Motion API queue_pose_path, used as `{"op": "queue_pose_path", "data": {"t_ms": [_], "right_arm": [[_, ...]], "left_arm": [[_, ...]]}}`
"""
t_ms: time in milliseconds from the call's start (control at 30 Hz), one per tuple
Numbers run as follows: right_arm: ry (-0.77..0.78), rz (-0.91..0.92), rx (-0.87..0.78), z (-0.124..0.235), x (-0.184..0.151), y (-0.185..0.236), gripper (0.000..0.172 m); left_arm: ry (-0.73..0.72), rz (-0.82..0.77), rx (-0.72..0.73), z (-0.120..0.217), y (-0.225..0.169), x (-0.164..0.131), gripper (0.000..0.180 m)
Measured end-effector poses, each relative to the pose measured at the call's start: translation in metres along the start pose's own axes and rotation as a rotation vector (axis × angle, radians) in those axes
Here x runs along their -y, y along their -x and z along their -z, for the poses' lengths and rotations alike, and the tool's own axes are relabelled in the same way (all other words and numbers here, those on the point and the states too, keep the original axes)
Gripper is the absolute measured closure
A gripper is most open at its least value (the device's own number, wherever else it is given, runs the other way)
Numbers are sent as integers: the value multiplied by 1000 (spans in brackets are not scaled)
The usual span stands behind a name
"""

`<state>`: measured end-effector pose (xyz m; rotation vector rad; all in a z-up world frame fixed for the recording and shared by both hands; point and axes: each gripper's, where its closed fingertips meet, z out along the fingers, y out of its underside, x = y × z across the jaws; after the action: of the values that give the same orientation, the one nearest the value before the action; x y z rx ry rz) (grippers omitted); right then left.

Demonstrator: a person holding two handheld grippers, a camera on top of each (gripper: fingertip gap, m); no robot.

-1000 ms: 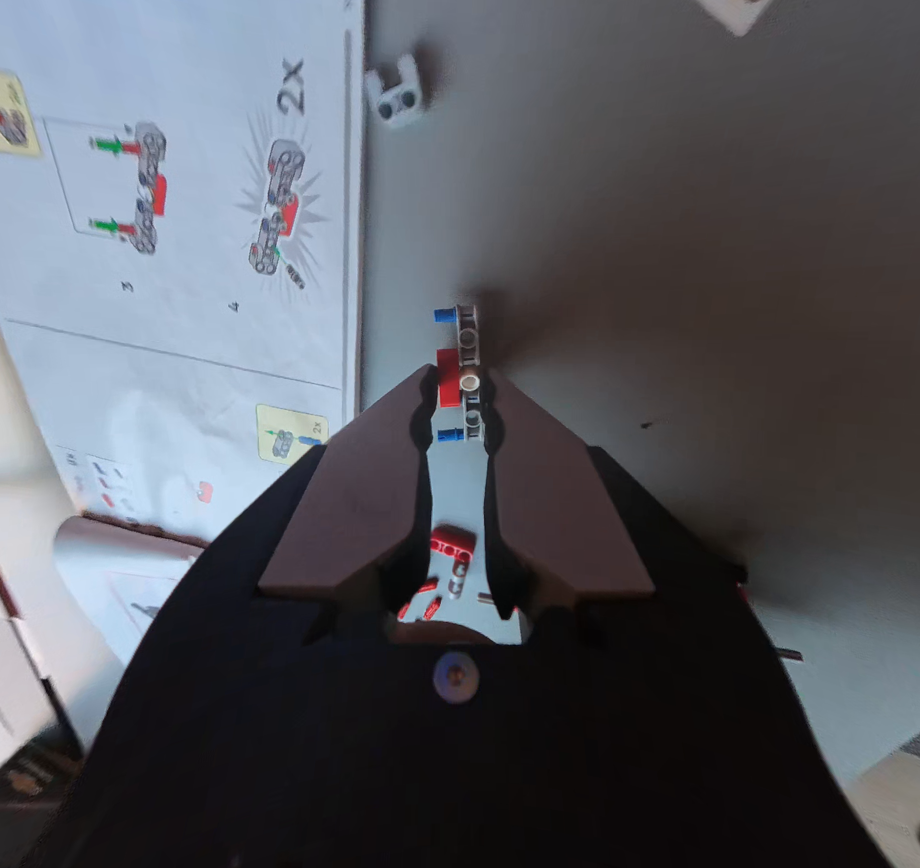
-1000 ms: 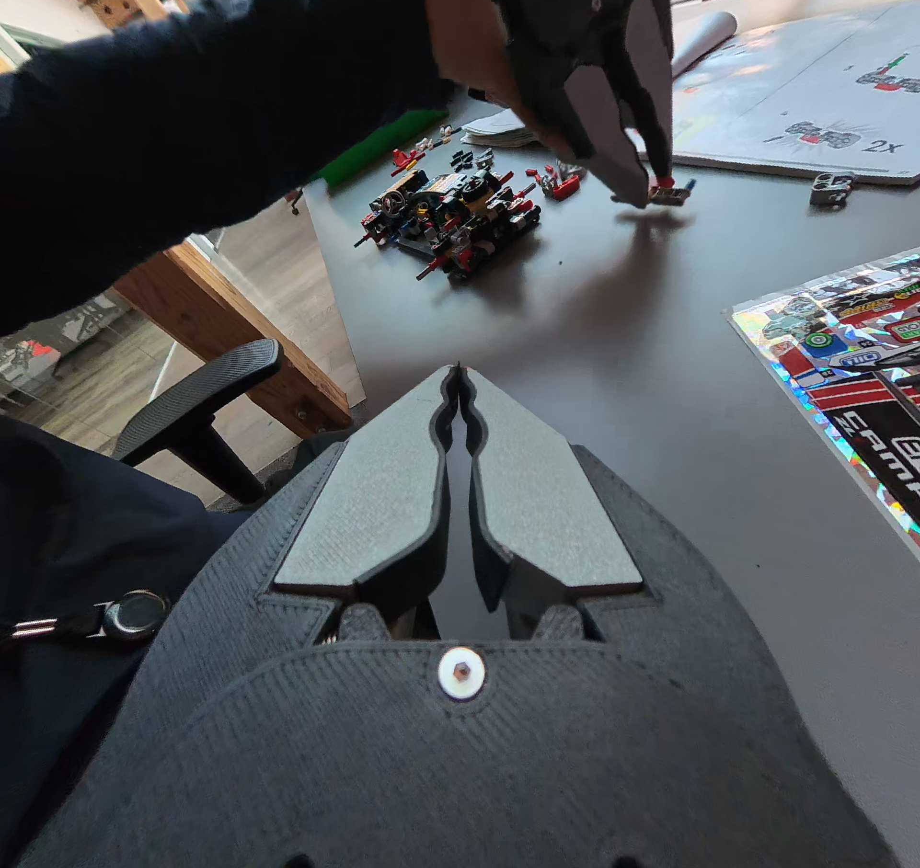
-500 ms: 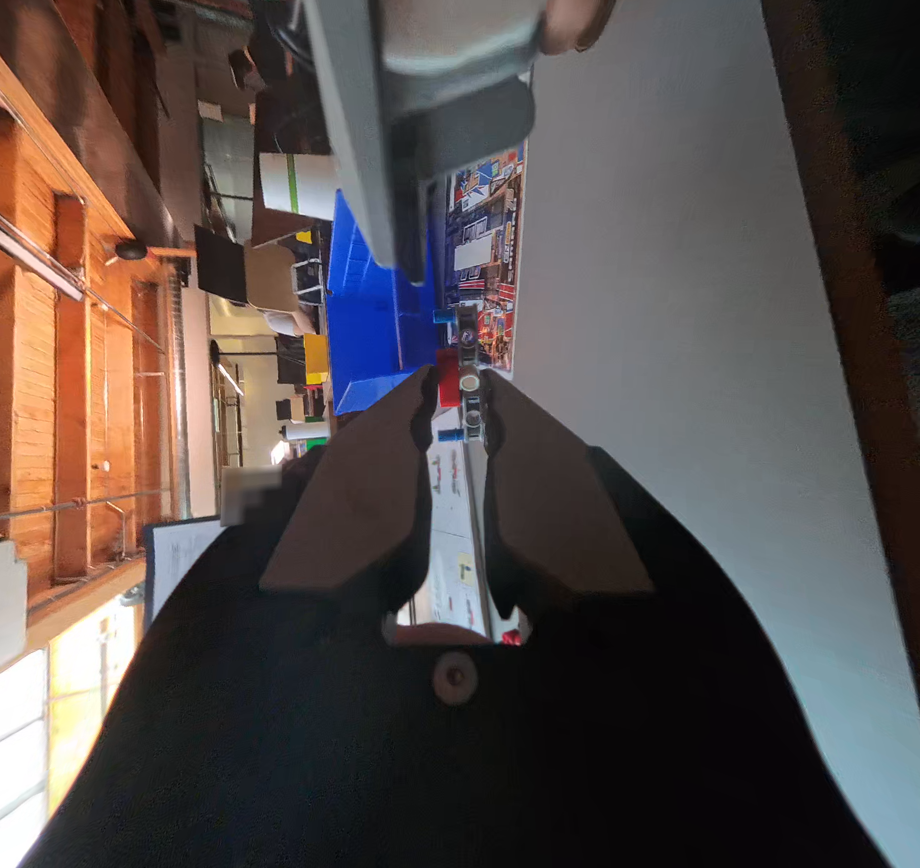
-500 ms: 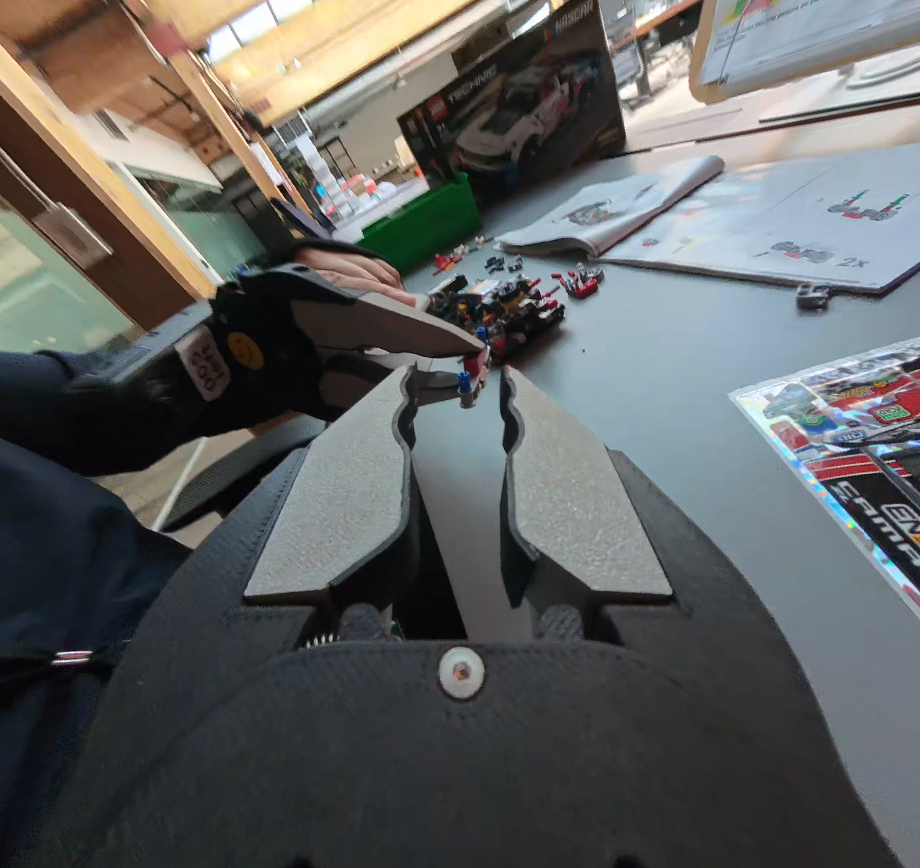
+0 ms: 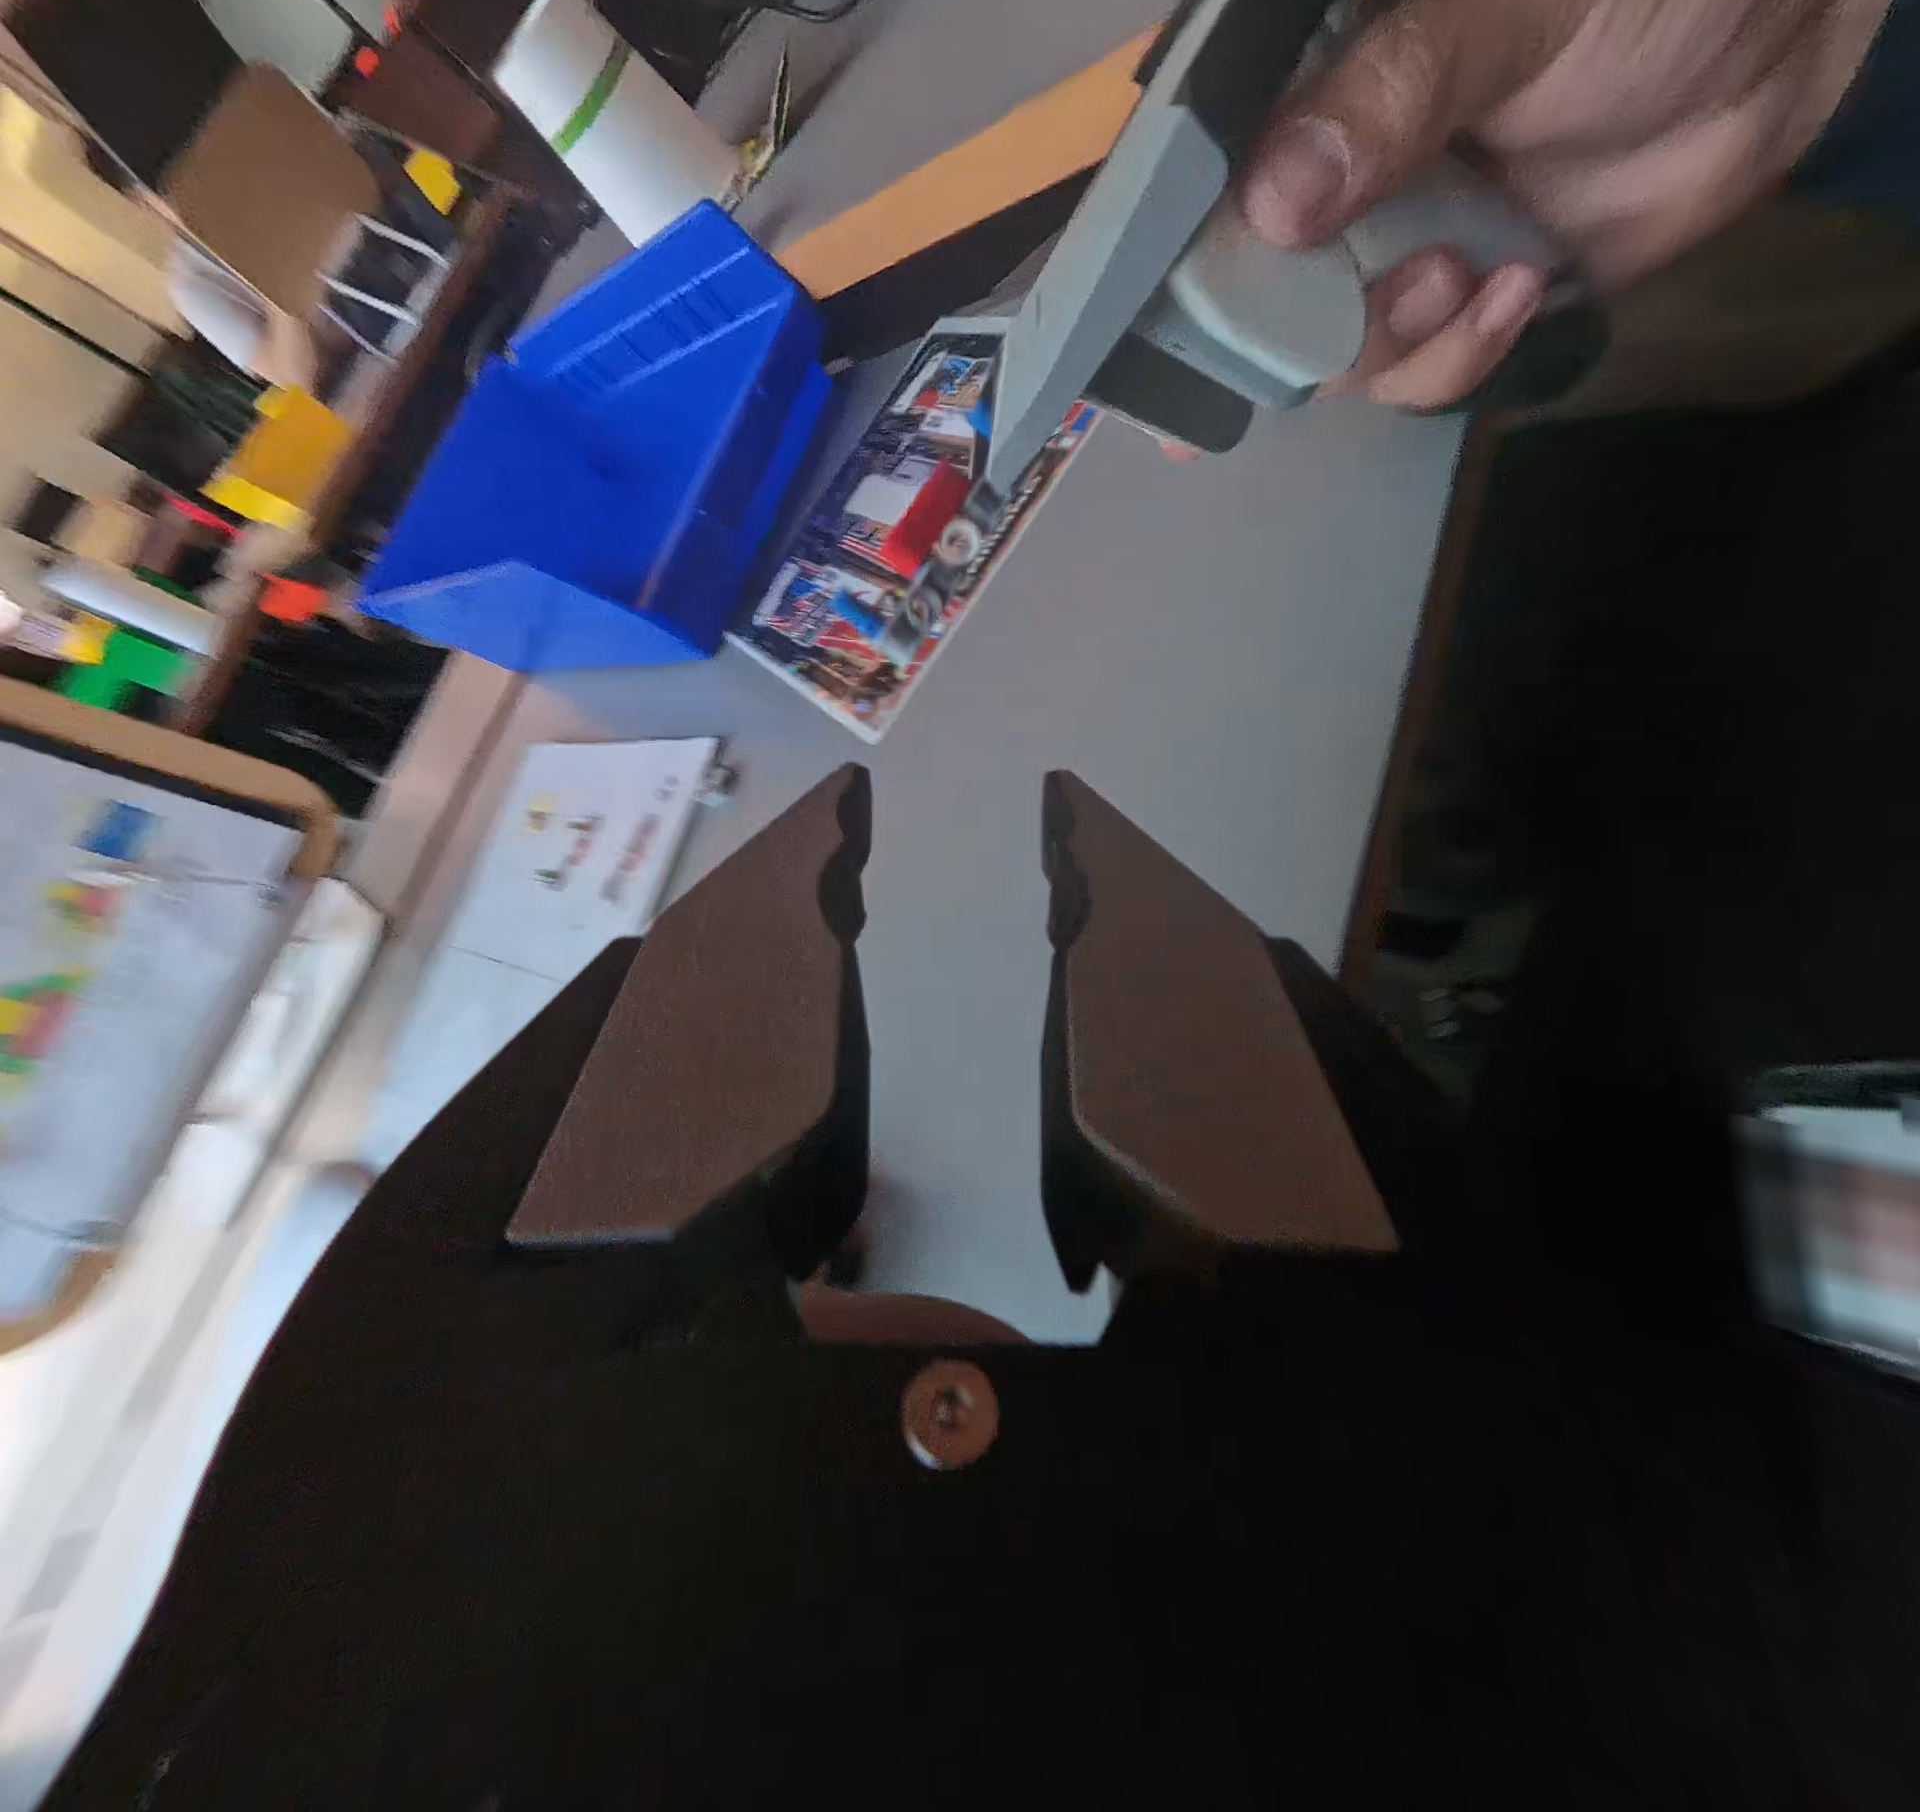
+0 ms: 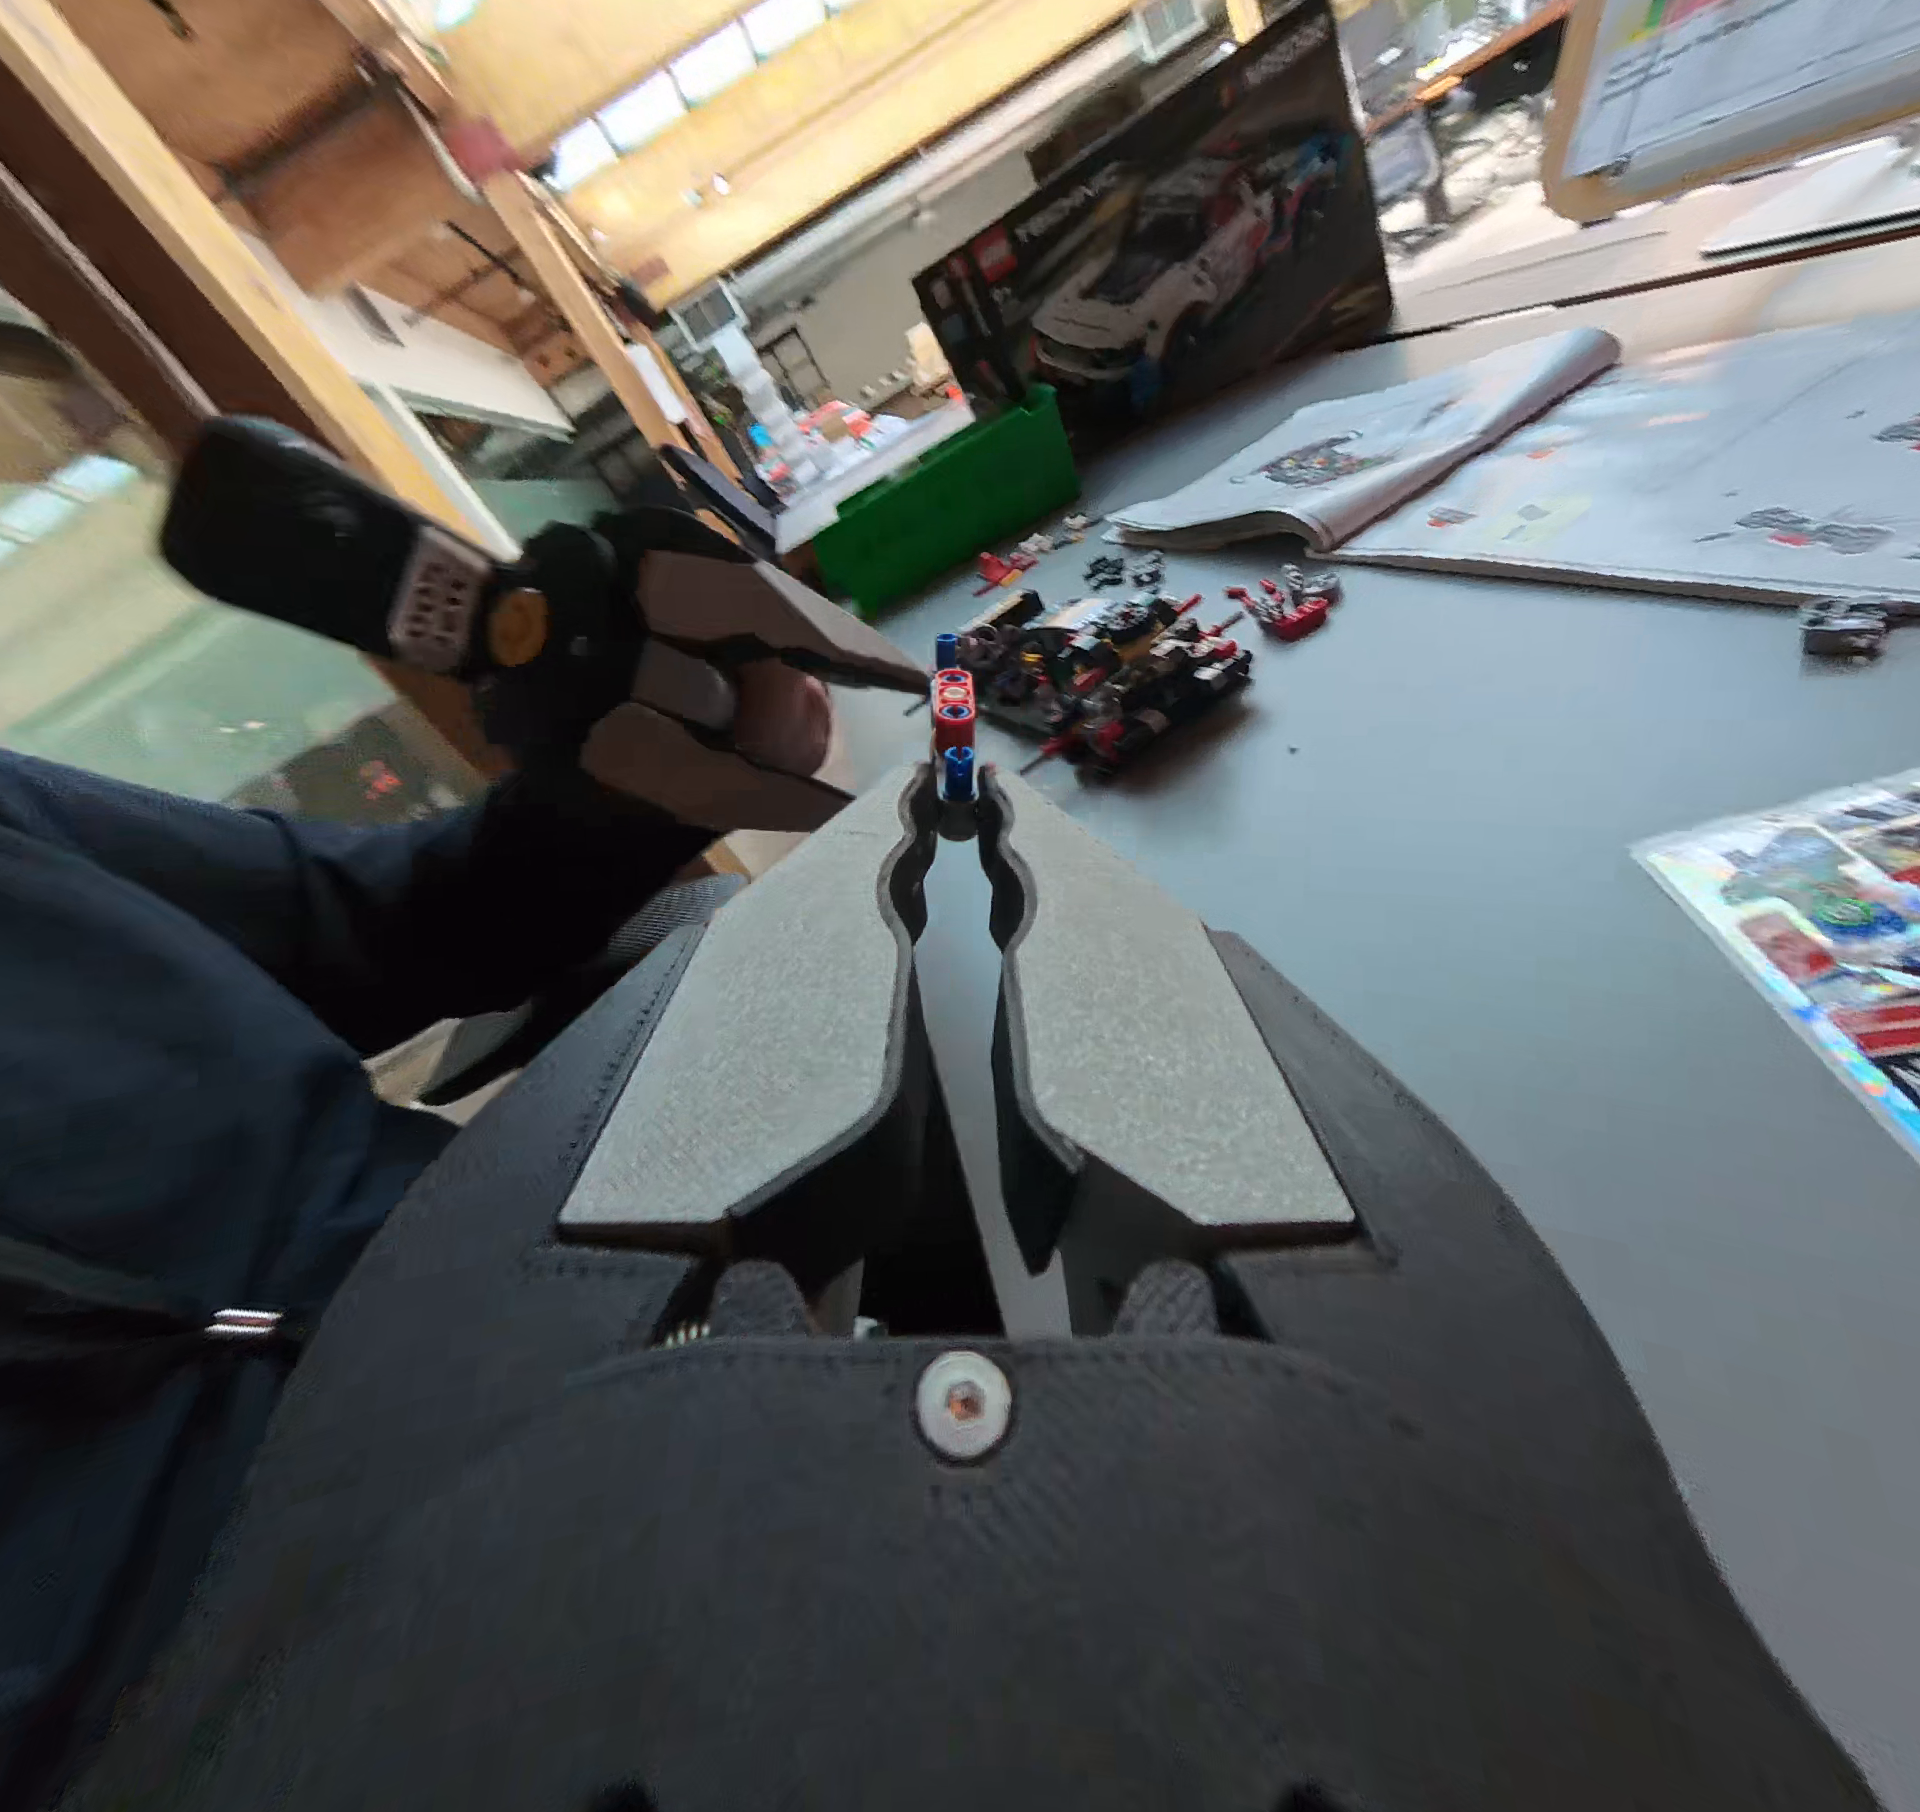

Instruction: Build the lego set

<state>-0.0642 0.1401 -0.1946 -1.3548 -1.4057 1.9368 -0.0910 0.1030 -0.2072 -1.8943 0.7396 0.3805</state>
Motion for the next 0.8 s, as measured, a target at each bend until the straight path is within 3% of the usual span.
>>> {"op": "queue_pose_path", "data": {"t_ms": [233, 367, 533, 800], "right_arm": [[2, -88, 178, -11, -3, 24, 168], [40, -125, 227, -20, -13, 35, 167], [117, -117, 202, -22, -25, 32, 167], [57, -70, 162, -11, -12, 24, 163]], "left_arm": [[-217, 480, -274, 5, -12, 22, 148], [-335, 695, -388, 6, -12, 31, 168], [-339, 754, -479, 6, -21, 23, 173], [-391, 899, -543, 7, -16, 28, 174]]}}
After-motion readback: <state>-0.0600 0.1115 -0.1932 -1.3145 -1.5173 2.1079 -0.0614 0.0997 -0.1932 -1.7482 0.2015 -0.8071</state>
